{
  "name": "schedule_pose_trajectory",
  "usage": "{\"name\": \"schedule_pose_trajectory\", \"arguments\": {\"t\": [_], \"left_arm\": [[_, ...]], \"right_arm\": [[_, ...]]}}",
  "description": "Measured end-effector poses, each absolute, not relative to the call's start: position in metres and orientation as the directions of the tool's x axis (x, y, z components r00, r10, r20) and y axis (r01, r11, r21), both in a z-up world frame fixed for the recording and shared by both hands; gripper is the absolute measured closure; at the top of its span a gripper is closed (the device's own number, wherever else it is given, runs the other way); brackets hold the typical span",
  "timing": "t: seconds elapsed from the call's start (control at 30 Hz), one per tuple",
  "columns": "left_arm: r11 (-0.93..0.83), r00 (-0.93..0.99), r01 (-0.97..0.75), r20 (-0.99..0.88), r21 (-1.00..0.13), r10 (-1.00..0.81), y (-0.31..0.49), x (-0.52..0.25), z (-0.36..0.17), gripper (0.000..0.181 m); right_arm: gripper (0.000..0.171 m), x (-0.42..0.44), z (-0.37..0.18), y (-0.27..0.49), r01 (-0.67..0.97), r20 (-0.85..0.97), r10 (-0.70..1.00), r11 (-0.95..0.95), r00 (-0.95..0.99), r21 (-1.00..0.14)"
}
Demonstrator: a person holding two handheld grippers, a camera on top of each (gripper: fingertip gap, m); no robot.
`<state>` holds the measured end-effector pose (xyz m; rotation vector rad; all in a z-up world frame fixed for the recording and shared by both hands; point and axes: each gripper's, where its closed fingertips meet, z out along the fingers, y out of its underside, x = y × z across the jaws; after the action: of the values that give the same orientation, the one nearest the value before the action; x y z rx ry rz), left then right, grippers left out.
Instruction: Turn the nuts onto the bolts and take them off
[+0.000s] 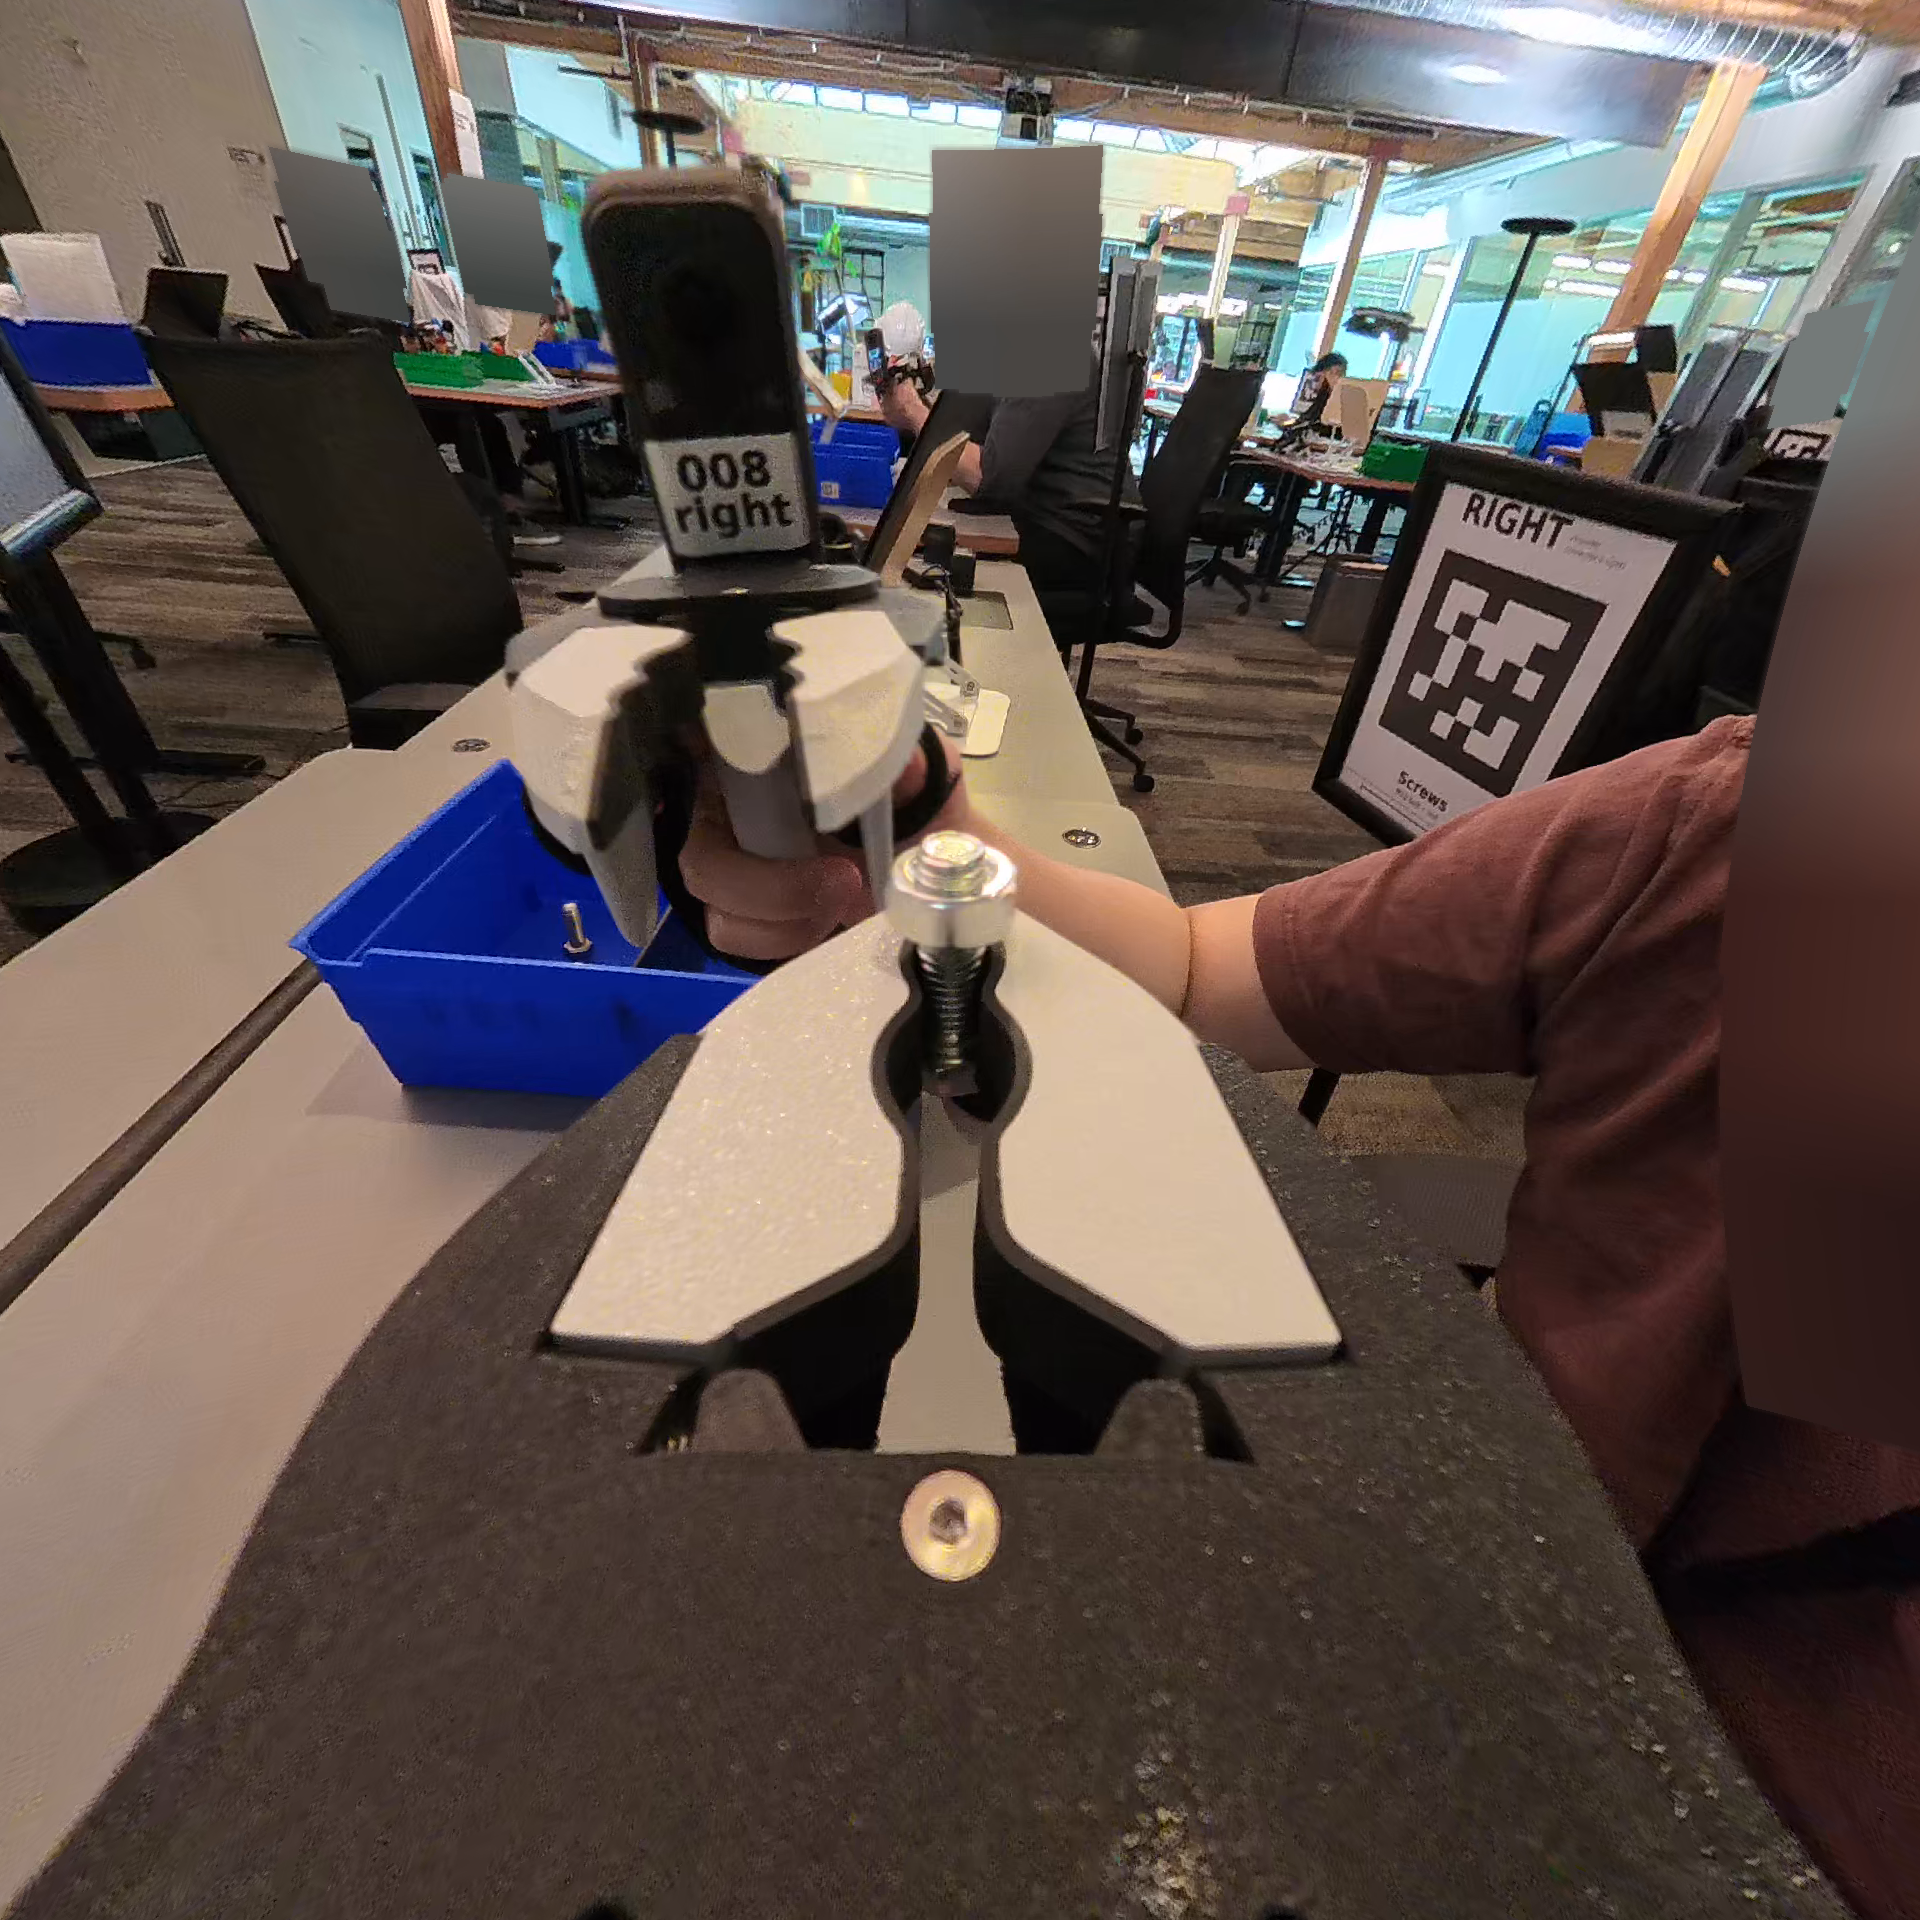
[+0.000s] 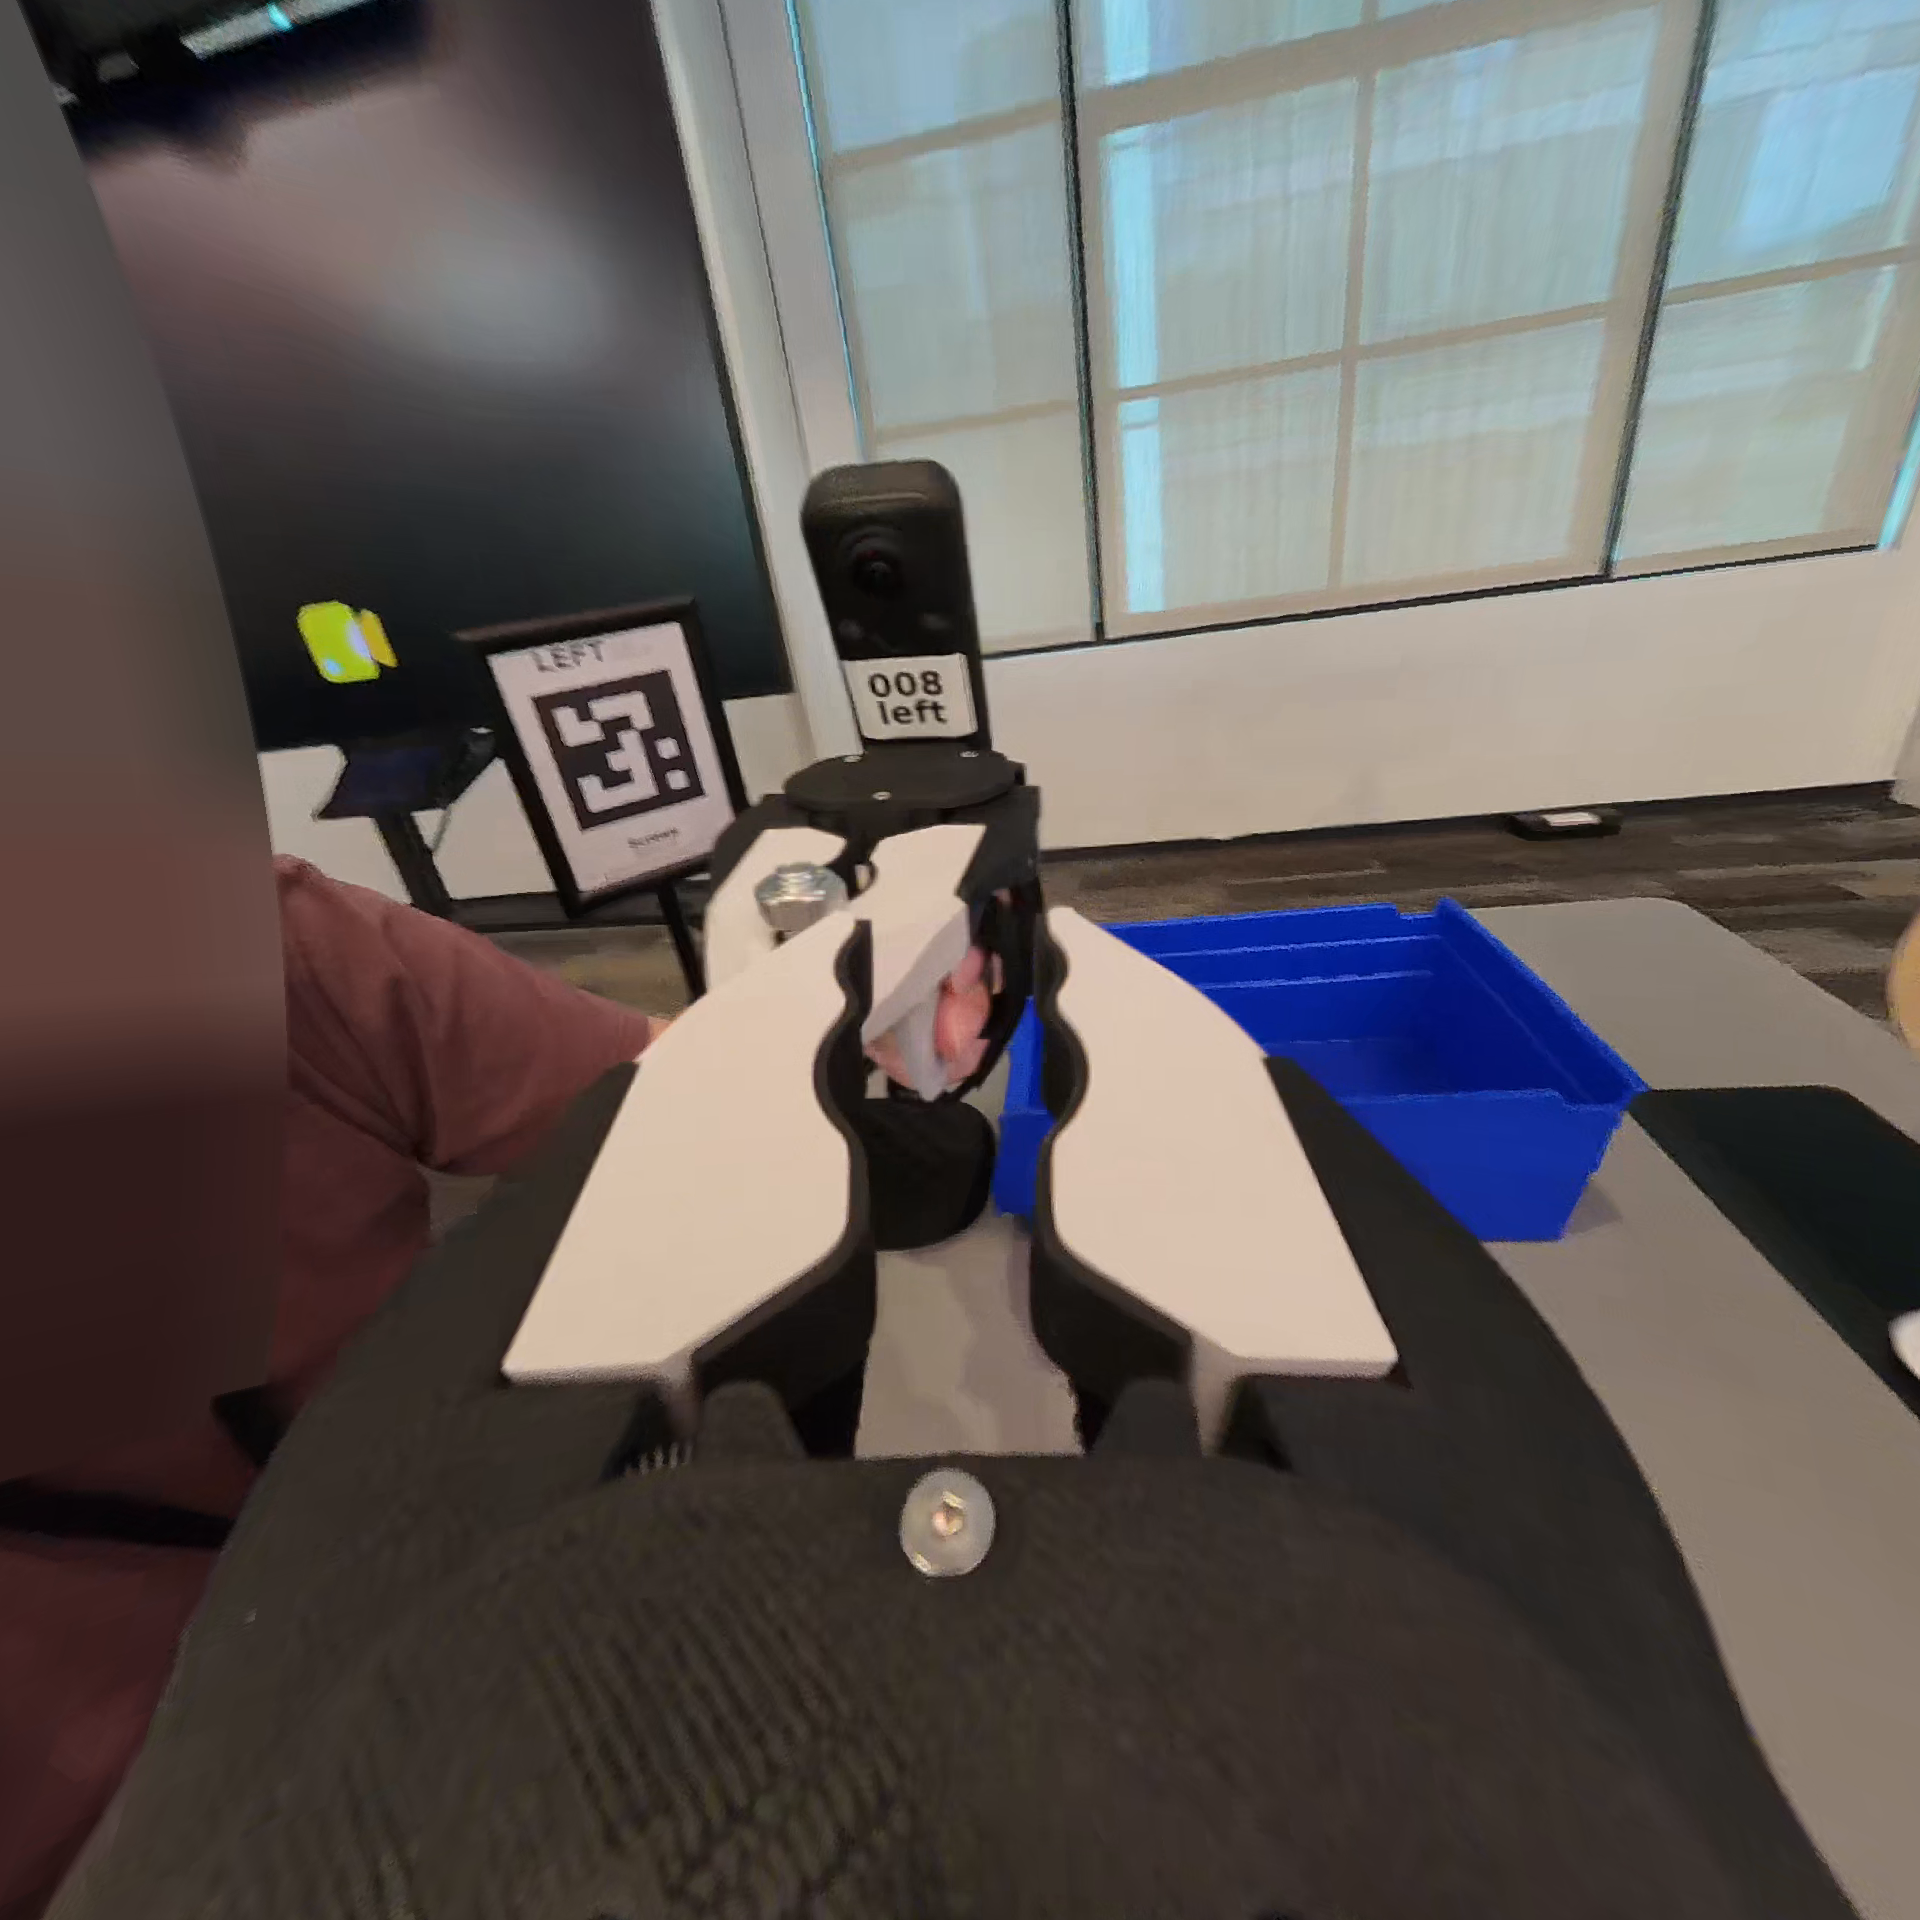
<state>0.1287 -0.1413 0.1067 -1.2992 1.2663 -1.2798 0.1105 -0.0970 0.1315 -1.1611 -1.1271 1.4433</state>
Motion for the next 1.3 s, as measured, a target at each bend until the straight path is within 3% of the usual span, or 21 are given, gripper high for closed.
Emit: {"name": "schedule_pose_trajectory", "arguments": {"t": [0.27,0.37,0.63,0.77,0.9,1.17,1.3], "left_arm": [[-0.072,-0.044,-0.1,0.077,-0.992,-0.996,-0.141,0.132,0.102,0.177],[-0.085,-0.056,-0.081,0.09,-0.993,-0.994,-0.142,0.129,0.106,0.177],[-0.056,-0.039,-0.107,0.061,-0.993,-0.997,-0.142,0.133,0.101,0.177],[-0.053,-0.039,-0.093,0.057,-0.994,-0.998,-0.142,0.13,0.105,0.177],[-0.031,-0.022,-0.107,0.034,-0.994,-0.999,-0.141,0.131,0.104,0.177],[-0.038,-0.038,-0.096,0.042,-0.995,-0.998,-0.145,0.131,0.106,0.177],[-0.027,-0.031,-0.106,0.031,-0.994,-0.999,-0.144,0.132,0.104,0.177]], "right_arm": [[0.131,0.093,0.125,-0.123,-0.047,-0.022,0.989,-0.029,-0.147,-0.998],[0.14,0.103,0.13,-0.11,-0.093,-0.113,0.98,-0.129,-0.164,-0.987],[0.135,0.094,0.131,-0.128,-0.078,-0.042,0.983,-0.057,-0.18,-0.995],[0.143,0.11,0.136,-0.108,-0.121,-0.11,0.982,-0.129,-0.156,-0.984],[0.135,0.1,0.136,-0.133,-0.079,-0.039,0.979,-0.056,-0.198,-0.995],[0.144,0.109,0.14,-0.119,-0.111,-0.079,0.981,-0.1,-0.177,-0.989],[0.14,0.097,0.136,-0.139,-0.065,0.007,0.983,-0.005,-0.185,-0.998]]}}
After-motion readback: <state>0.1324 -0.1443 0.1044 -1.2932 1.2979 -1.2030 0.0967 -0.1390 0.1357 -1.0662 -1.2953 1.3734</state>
